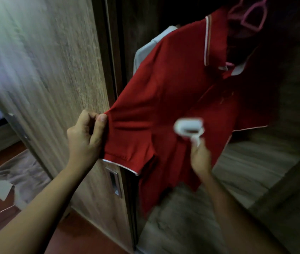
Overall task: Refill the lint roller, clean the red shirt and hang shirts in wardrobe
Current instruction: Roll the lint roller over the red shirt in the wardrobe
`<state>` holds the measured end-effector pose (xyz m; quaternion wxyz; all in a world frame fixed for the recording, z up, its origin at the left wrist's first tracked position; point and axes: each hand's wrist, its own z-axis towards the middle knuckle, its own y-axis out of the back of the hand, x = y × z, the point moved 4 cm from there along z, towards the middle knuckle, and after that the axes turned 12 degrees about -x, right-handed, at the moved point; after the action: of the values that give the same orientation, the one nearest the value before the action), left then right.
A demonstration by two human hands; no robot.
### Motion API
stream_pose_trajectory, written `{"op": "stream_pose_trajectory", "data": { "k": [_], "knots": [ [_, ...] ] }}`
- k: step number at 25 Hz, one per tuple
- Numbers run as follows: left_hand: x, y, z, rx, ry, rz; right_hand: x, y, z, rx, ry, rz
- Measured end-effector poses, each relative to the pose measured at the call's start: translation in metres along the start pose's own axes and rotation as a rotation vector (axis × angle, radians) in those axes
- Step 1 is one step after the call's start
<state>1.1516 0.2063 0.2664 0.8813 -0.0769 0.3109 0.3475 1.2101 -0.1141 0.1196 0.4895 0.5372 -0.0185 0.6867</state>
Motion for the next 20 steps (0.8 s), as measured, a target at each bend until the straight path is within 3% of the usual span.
{"op": "stream_pose_trajectory", "data": {
  "k": [1, 2, 3, 4, 7, 10, 12, 16, 20],
  "knots": [
    [0.001, 0.0, 0.0, 0.004, 0.003, -0.001, -0.025, -0.024, -0.029, 0.234, -0.003, -0.099],
    [0.002, 0.0, -0.001, 0.007, 0.005, 0.003, -0.049, -0.041, -0.055, 0.366, 0.03, -0.17],
    [0.003, 0.0, -0.001, 0.01, 0.0, 0.008, -0.063, -0.05, -0.064, 0.394, 0.003, -0.134],
    [0.002, 0.0, 0.0, 0.013, -0.011, 0.007, -0.066, -0.046, -0.065, 0.36, -0.074, -0.092],
    [0.0, 0.0, 0.001, 0.02, -0.017, -0.009, -0.032, -0.004, -0.005, -0.029, -0.256, 0.068],
    [-0.002, -0.001, -0.002, 0.004, 0.001, -0.022, 0.012, 0.056, 0.088, -0.33, -0.251, 0.264],
    [-0.004, -0.001, -0.003, -0.004, 0.004, -0.018, 0.031, 0.084, 0.13, -0.377, -0.227, 0.286],
    [-0.002, -0.001, 0.0, 0.001, 0.005, -0.007, 0.019, 0.061, 0.114, -0.228, -0.248, 0.234],
    [0.001, 0.0, -0.002, -0.014, 0.015, -0.008, -0.052, -0.03, -0.032, 0.135, -0.251, 0.029]
  ]
}}
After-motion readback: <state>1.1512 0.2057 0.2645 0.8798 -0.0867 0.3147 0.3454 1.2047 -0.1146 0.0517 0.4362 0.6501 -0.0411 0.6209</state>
